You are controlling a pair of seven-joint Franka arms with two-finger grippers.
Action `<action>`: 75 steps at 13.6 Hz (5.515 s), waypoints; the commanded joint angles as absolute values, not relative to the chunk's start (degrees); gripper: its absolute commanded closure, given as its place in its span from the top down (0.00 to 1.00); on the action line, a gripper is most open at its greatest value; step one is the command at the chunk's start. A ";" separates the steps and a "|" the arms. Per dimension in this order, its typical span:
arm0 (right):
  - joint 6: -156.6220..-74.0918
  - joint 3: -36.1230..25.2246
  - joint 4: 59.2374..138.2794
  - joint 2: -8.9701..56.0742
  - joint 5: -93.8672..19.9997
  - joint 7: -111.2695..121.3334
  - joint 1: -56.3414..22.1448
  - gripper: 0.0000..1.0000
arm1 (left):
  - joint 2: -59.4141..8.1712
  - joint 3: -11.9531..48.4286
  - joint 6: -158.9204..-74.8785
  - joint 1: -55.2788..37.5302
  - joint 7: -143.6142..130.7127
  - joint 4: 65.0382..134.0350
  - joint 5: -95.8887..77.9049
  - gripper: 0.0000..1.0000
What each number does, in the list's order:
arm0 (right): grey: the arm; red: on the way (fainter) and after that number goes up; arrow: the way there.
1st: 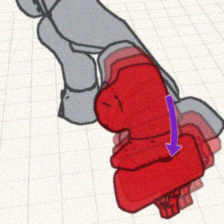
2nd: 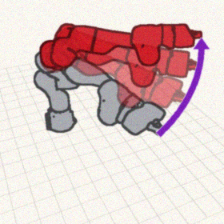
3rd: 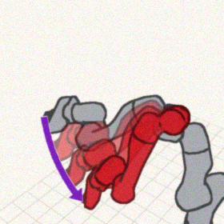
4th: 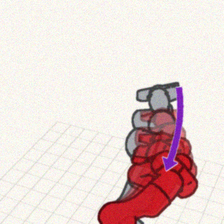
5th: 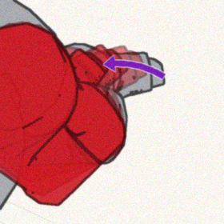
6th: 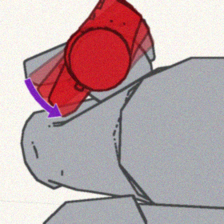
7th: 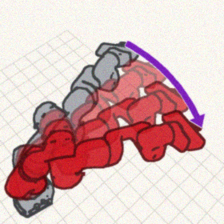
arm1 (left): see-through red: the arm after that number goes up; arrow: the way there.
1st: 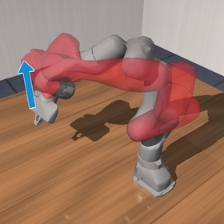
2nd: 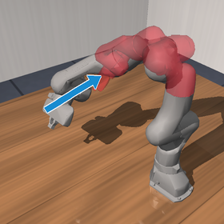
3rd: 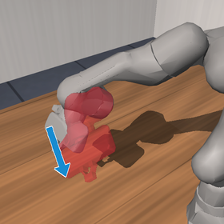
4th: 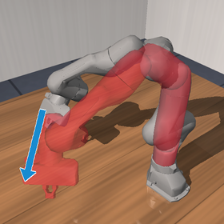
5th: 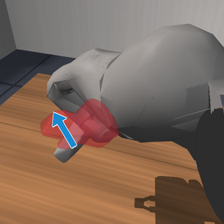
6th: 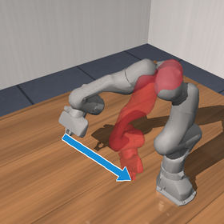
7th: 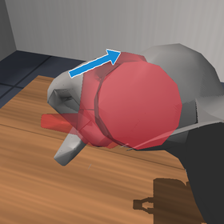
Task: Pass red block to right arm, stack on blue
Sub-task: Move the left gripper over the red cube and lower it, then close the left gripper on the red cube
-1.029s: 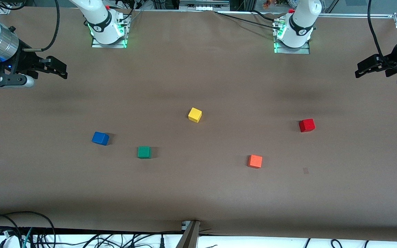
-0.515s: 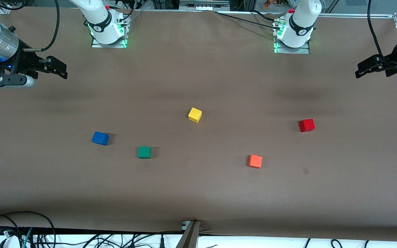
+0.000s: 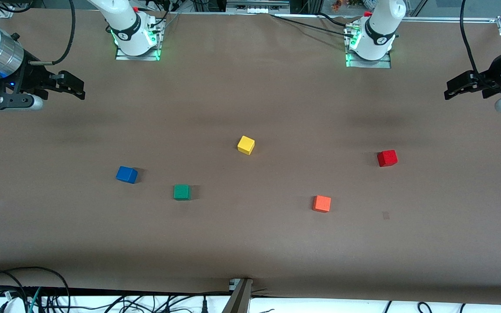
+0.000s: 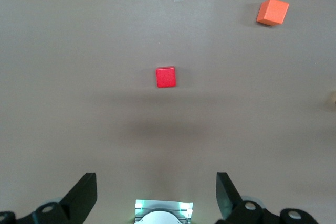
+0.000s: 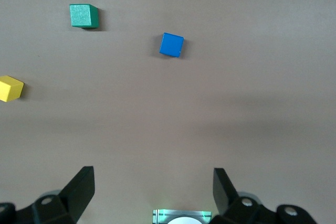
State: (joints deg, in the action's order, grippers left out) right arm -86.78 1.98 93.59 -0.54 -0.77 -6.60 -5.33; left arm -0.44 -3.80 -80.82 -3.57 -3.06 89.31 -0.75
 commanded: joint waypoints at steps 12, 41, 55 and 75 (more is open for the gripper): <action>-85.52 2.11 92.29 -0.35 -0.35 -6.50 -5.45 1.00 | -4.13 -3.95 -83.76 -2.99 -2.90 88.15 -1.22 1.00; -85.61 2.11 92.29 -0.35 -0.35 -6.94 -5.45 1.00 | -14.31 -3.52 -124.78 -3.34 -4.31 119.00 -1.58 1.00; -85.08 1.85 92.37 -0.35 -0.53 -6.77 -5.45 1.00 | -24.34 -3.08 -140.52 -2.72 -3.60 121.11 -1.67 1.00; -85.08 1.85 92.29 -0.44 -0.26 -6.59 -5.45 1.00 | -21.98 -2.29 -138.78 -2.72 0.88 121.99 -1.67 0.00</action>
State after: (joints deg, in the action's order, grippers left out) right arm -86.31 1.96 93.53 -0.55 -0.77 -6.59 -5.38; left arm -24.16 -2.64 -140.80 -3.06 -0.90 122.07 -0.92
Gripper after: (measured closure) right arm 0.000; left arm 0.445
